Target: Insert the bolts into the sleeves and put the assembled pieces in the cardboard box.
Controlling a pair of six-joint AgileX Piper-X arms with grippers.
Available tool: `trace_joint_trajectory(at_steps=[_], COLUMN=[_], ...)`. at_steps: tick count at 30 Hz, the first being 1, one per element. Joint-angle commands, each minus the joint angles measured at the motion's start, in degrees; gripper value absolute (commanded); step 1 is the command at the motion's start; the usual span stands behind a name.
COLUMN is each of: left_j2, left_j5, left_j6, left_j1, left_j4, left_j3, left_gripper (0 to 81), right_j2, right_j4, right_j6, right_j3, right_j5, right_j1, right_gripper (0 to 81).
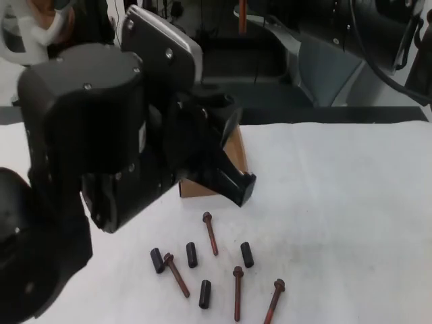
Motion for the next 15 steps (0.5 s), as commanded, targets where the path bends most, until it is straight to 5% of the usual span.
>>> trace_joint_trajectory(at_steps=[1, 4, 8, 15], left_j2=[1.08, 1.69, 1.79, 1.79], left_j5=[-1.45, -1.56, -10.10, -9.92], left_j6=[-0.06, -1.71, -7.91, -14.26], left_j1=[0.11, 0.08, 0.08, -0.02], left_j4=[-1.12, -3.36, -6.28, -9.02], left_j3=[-0.05, -0.05, -0.05, -0.05], left_gripper=[1.7, 1.7, 1.7, 1.7], right_j2=[-0.59, -0.59, -0.59, -0.45], right_j4=[-1.21, -1.21, -1.21, -1.21], right_j6=[-0.32, -0.32, -0.32, -1.40], right_j3=[-0.55, -0.55, -0.55, 0.23], right_j5=[-2.17, -2.28, -2.07, -0.35], right_j1=[0.14, 0.77, 1.95, 3.84], right_gripper=[0.4, 0.4, 0.4, 0.4])
